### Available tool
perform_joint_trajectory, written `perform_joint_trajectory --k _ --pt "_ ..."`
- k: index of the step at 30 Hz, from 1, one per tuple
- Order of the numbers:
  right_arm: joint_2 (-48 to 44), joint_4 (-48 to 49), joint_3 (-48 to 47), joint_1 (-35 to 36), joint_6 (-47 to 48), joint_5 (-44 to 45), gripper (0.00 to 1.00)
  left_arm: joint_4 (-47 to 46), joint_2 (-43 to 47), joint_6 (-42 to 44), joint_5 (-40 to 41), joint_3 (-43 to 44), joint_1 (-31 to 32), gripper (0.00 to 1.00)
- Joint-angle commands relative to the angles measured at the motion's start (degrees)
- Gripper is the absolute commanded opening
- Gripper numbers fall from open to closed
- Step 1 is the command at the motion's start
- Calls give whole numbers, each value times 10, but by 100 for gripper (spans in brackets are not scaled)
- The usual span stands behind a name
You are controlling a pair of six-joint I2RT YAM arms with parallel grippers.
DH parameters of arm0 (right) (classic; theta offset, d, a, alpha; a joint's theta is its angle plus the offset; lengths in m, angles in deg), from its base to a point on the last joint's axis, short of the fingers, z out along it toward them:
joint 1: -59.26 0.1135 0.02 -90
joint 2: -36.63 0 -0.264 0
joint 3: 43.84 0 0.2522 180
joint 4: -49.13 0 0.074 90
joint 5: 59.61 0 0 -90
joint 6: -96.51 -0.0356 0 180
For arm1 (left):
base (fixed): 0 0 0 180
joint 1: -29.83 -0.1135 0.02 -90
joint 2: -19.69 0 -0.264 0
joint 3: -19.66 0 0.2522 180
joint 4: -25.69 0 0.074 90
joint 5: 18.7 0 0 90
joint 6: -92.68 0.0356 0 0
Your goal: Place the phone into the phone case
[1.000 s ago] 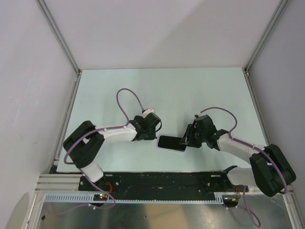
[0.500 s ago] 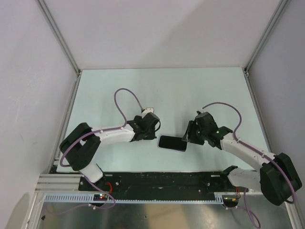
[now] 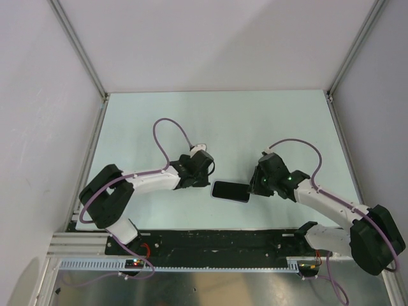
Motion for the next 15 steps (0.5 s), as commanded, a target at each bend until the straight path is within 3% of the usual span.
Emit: perform_joint_trajectory --k 1,9,15 --pt "18 9 2 13 -14 29 29 -15 22 -1 -6 -1 4 0" --pt "46 27 2 22 -16 34 20 -17 20 -2 -8 -3 7 0" --pt "66 38 2 32 -17 32 8 -18 19 -3 -9 -3 10 0"
